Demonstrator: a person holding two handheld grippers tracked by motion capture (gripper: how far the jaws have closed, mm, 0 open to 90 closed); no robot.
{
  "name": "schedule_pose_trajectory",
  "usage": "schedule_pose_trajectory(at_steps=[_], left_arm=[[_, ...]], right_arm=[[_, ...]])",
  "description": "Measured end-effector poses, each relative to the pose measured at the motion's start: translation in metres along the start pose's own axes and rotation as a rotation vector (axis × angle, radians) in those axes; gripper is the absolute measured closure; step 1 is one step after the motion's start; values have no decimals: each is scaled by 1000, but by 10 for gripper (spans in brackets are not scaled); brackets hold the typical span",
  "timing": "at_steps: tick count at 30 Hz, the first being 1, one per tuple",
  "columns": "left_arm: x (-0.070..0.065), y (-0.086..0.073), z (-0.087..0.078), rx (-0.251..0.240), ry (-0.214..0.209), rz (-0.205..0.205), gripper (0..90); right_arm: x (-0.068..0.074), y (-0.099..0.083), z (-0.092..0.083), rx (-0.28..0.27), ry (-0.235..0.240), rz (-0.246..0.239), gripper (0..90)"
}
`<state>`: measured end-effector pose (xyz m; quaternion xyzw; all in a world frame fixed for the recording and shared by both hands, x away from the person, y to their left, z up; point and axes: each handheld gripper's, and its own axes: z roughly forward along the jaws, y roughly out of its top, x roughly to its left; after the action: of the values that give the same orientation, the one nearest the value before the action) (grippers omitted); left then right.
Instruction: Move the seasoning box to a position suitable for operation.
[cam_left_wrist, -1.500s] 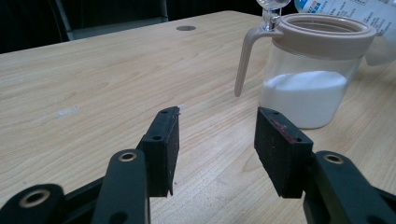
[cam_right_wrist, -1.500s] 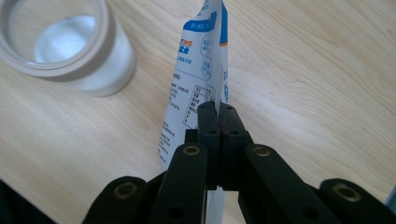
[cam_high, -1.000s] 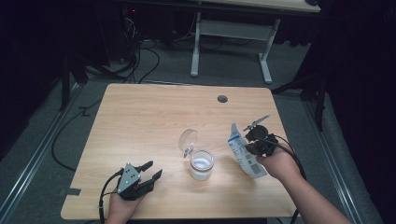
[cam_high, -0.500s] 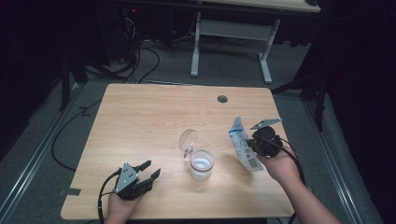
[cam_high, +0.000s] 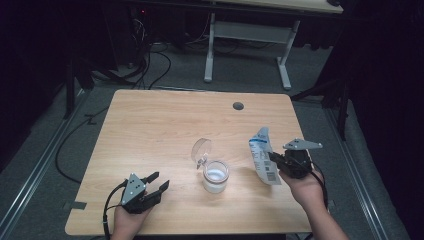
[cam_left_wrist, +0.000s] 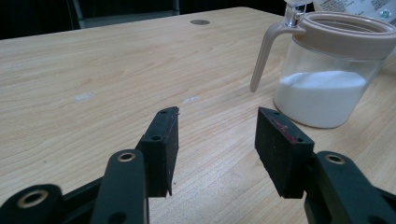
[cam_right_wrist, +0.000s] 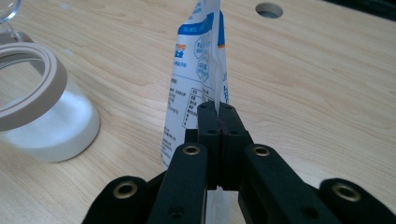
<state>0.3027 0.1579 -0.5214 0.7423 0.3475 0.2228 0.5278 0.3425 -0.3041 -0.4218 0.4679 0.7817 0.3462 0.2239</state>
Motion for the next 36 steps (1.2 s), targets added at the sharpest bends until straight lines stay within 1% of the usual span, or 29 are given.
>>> schedule_pose_trajectory(at_steps=[4, 8, 11, 15, 18, 21, 23, 24, 26, 29, 32, 36], left_arm=[[-2, 0, -1, -4, 7, 4, 500], [-3, 0, -2, 2, 14, 7, 499], [-3, 0, -2, 14, 18, 9, 496], [-4, 1, -2, 27, 32, 9, 491], [-5, 2, -1, 29, 55, 10, 490], [-5, 6, 3, 44, 72, 3, 487], [-7, 7, 7, 59, 79, -8, 484], [-8, 7, 8, 60, 84, -8, 484], [-12, 7, 8, 64, 89, 8, 484], [-15, 4, 5, 75, 91, 38, 483], [-15, 1, 0, 81, 93, 56, 483], [-10, -1, -5, 74, 93, 39, 483]], right_arm=[[3, -11, -2, -73, 9, 2, 900], [3, -21, 0, -133, 33, 37, 900], [0, -28, 1, -183, 46, 57, 899], [-6, -39, 4, -246, 42, 78, 899], [-10, -45, 6, -287, 36, 94, 899], [-12, -51, 7, -317, 29, 100, 899], [-13, -55, 7, -341, 27, 93, 899], [-14, -57, 8, -350, 30, 94, 899], [-15, -58, 9, -362, 29, 86, 899], [-19, -60, 11, -378, 37, 100, 899], [-23, -61, 12, -389, 37, 111, 899], [-25, -60, 14, -414, 22, 117, 899]])
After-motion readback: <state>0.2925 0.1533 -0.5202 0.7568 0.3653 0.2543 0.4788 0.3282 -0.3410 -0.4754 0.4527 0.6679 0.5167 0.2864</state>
